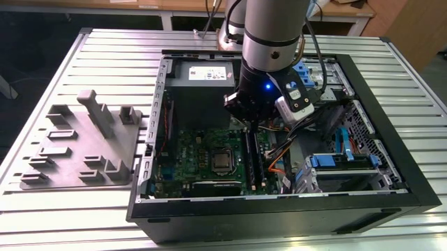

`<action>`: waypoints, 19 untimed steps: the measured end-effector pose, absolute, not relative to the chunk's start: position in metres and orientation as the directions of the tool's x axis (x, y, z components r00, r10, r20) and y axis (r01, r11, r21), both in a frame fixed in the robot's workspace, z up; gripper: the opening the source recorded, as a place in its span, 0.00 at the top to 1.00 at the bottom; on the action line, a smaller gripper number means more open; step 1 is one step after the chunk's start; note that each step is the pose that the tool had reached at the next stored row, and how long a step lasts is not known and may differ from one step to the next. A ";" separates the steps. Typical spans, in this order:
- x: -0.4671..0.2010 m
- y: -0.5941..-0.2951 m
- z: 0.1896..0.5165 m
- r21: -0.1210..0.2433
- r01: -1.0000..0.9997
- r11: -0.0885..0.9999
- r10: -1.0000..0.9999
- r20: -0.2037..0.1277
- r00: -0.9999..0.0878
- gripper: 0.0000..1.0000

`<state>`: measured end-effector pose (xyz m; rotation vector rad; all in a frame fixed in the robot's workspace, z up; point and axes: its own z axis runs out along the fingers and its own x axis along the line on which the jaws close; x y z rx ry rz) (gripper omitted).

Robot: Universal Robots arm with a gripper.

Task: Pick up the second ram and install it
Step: 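Press down the second ram until it locks into place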

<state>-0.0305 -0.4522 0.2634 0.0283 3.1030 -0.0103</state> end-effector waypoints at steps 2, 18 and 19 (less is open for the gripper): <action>-0.030 -0.452 0.263 -0.001 0.018 1.000 0.018 -0.039 -0.999 0.90; -0.031 -0.456 0.260 0.007 0.018 1.000 0.019 -0.039 -0.999 0.90; -0.031 -0.456 0.260 0.007 0.019 1.000 0.019 -0.039 -0.999 0.90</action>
